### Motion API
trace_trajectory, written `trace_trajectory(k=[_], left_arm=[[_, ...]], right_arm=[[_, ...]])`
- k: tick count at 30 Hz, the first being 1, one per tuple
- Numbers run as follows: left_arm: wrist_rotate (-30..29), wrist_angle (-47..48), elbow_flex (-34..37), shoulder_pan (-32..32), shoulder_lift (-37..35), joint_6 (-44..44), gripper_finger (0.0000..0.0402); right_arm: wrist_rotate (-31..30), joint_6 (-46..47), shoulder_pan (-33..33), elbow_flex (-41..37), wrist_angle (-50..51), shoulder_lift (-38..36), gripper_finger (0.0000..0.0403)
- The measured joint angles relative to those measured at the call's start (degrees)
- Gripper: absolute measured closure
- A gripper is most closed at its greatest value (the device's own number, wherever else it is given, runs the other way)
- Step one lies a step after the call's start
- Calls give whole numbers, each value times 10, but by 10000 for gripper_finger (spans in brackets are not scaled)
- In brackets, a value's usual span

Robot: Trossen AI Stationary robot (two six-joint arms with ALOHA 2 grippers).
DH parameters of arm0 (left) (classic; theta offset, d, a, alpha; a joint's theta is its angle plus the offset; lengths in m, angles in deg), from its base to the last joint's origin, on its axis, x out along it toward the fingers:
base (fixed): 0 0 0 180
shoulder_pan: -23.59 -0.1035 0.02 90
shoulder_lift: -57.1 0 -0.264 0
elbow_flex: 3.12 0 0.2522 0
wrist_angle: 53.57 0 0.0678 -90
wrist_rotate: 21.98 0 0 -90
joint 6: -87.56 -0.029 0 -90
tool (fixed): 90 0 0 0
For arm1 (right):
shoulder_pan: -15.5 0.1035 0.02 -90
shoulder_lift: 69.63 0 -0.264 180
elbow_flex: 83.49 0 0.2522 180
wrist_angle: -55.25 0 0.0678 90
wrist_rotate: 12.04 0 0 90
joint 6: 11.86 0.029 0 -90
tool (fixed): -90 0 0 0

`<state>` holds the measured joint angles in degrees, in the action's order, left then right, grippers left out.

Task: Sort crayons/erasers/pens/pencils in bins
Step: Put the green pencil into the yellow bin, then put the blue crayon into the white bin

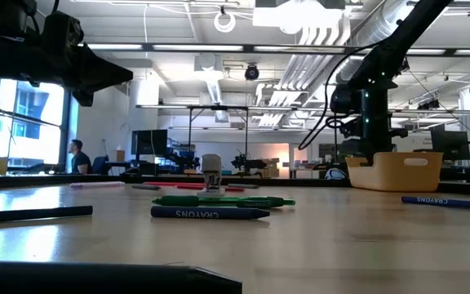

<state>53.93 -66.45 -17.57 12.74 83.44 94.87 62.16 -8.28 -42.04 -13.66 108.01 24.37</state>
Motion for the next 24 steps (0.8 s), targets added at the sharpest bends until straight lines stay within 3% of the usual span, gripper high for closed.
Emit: trace_trajectory(k=[7, 12, 17, 21, 24], left_arm=[[0, -2, 0, 0, 0, 5, 401], [-2, -4, -1, -1, 0, 1, 401], [24, 55, -45, 0, 13, -2, 401], [25, 118, -99, 0, 47, -33, 401], [26, 151, -134, 0, 80, -49, 401]], right_arm=[[3, 0, 2, 0, 10, -3, 341], [8, -11, 14, 0, 12, -46, 318], [39, -31, 27, -12, -1, -128, 349], [87, -45, 50, -79, -103, -212, 396], [126, -28, 78, -145, -184, -277, 392]])
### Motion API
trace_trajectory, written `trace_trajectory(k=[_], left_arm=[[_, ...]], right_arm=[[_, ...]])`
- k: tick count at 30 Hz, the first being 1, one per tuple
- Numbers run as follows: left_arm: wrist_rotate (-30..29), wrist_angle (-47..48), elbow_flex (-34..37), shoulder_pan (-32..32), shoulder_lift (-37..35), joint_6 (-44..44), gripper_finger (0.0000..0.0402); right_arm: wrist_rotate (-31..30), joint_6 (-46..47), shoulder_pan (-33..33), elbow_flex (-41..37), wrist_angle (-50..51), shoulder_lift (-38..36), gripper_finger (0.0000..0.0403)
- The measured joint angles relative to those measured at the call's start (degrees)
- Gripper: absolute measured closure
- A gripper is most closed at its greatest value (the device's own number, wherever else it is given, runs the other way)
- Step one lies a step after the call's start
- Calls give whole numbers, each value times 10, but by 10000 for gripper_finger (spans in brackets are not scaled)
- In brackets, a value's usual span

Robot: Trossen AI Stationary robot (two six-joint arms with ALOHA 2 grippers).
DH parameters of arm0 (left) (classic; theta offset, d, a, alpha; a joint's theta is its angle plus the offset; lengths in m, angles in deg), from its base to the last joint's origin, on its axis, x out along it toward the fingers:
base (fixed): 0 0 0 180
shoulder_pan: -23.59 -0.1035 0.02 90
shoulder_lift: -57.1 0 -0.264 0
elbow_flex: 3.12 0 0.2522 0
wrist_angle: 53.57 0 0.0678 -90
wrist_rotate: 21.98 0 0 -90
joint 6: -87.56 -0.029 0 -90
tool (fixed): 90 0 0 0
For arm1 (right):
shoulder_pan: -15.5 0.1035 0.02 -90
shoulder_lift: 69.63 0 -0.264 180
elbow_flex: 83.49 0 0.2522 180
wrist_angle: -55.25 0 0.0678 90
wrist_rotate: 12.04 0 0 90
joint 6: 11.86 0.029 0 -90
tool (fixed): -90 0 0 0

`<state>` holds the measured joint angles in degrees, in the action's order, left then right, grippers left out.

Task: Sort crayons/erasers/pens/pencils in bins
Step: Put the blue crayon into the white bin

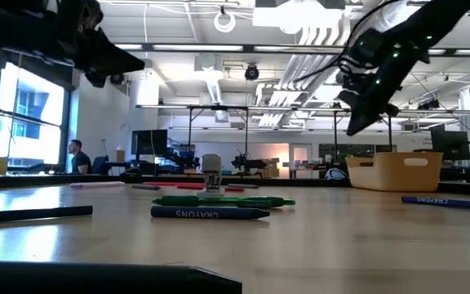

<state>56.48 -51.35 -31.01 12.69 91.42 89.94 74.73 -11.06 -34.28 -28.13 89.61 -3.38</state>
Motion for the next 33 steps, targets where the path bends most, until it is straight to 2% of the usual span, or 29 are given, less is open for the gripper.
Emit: trace_trajectory(k=[4, 8, 15, 19, 23, 28, 33], left_arm=[[13, 59, -45, 0, 51, 0, 402], [38, 91, -78, 0, 103, -4, 401], [73, 116, -113, 0, 185, -11, 402], [84, 113, -116, 0, 212, -11, 402], [79, 98, -116, 0, 226, 0, 401], [98, 52, -116, 1, 246, 14, 401], [99, 36, -116, 1, 264, 19, 401]], right_arm=[[7, 45, 66, -69, -70, -84, 399], [-11, 97, 157, -99, -77, -152, 401], [-130, 193, 359, -102, -35, -195, 403], [-206, 296, 477, -102, 22, -180, 403], [-236, 422, 576, -102, 73, -145, 403], [-235, 568, 667, -84, 147, -62, 403], [-201, 652, 718, -32, 209, 30, 395]])
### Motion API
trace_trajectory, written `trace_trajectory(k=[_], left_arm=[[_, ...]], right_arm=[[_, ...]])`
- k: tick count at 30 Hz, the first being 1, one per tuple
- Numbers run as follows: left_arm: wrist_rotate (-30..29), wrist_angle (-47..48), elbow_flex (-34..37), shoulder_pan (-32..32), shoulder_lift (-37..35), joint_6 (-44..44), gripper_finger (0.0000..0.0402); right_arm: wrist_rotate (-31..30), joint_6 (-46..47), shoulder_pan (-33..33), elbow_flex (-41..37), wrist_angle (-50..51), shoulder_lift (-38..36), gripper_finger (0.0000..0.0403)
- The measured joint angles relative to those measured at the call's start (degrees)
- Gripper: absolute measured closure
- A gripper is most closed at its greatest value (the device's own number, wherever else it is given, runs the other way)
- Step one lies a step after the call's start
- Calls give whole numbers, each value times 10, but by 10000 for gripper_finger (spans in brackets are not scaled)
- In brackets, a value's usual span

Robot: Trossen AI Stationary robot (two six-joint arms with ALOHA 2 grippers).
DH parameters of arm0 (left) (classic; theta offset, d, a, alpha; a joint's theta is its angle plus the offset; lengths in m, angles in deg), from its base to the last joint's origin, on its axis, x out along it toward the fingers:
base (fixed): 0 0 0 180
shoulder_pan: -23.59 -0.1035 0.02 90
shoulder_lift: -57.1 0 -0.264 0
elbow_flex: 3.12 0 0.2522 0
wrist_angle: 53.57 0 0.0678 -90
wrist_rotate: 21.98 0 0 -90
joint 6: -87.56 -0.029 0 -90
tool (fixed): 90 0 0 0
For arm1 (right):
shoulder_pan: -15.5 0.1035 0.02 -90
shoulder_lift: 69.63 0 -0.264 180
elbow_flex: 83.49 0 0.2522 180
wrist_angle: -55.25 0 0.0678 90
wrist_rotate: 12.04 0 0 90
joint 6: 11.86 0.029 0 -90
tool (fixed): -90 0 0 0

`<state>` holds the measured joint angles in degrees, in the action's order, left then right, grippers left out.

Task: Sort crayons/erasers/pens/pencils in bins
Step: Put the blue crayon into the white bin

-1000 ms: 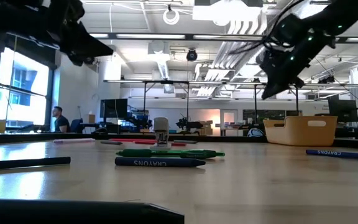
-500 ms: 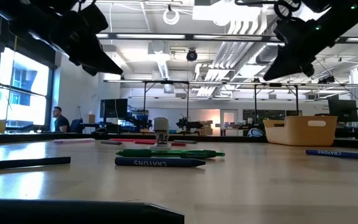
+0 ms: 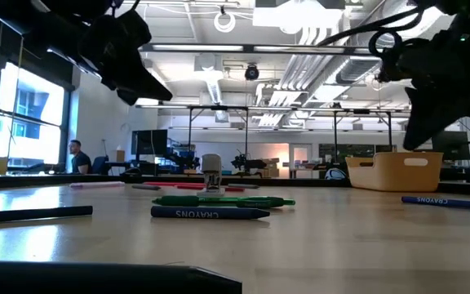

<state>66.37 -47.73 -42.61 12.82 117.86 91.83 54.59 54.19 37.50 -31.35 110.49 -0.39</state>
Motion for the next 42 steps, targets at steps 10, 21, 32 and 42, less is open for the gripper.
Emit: trace_trajectory(k=[10, 21, 32, 42], left_arm=[[14, -207, 78, 18, 17, 79, 401], [10, -253, 107, 27, 17, 98, 401], [15, -267, 108, 24, 17, 200, 402], [31, -340, 106, 17, 17, 283, 366]], right_arm=[[112, 88, 13, 36, 9, 117, 289], [150, 85, -14, 37, -20, 194, 297], [123, 42, -19, 35, -73, 153, 391], [-1, -159, -35, 36, -432, 133, 398]])
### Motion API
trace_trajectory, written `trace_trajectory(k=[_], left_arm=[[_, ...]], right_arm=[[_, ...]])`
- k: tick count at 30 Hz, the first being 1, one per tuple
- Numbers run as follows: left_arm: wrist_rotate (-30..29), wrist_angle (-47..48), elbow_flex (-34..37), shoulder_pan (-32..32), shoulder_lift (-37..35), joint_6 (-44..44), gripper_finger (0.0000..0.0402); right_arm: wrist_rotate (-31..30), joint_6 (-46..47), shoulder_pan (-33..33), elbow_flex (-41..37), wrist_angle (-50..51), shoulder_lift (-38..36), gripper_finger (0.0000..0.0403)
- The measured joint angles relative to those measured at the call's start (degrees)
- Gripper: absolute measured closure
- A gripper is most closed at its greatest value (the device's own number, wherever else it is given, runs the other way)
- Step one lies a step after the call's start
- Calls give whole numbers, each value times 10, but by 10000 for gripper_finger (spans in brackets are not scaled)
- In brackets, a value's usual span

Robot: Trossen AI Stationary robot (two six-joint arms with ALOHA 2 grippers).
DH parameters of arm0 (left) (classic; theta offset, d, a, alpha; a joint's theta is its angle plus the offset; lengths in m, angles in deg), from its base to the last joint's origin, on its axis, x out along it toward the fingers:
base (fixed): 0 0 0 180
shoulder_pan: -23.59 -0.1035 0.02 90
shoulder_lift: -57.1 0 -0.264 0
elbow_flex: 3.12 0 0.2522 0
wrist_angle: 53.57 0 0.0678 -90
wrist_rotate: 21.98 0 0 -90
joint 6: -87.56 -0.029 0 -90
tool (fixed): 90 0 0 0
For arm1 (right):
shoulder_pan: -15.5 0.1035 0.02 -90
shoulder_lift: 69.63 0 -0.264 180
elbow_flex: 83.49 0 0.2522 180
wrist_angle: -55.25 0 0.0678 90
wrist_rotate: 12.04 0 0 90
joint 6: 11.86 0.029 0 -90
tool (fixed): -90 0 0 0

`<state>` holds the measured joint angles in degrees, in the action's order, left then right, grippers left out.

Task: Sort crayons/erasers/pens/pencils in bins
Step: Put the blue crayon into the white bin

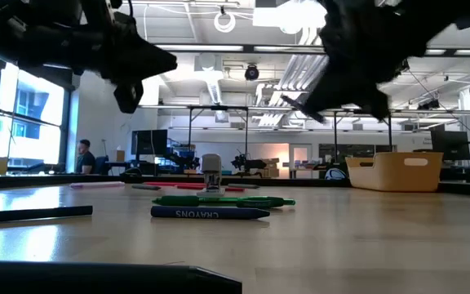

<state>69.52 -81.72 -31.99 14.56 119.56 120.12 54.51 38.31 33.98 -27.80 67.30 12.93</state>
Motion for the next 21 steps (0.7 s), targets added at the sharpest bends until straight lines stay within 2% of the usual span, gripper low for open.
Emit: trace_trajectory(k=[5, 10, 14, 21], left_arm=[[7, -10, -16, 2, 0, 18, 332], [24, -33, -31, 9, 0, 18, 296], [18, -43, -44, 18, 3, 1, 271], [9, -48, -80, 24, 52, -37, 254]], right_arm=[[2, -116, -37, 0, -245, 41, 398], [71, -192, -74, 0, -453, 94, 400], [104, -208, -93, 0, -534, 129, 400], [114, -238, -104, 0, -603, 155, 400]])
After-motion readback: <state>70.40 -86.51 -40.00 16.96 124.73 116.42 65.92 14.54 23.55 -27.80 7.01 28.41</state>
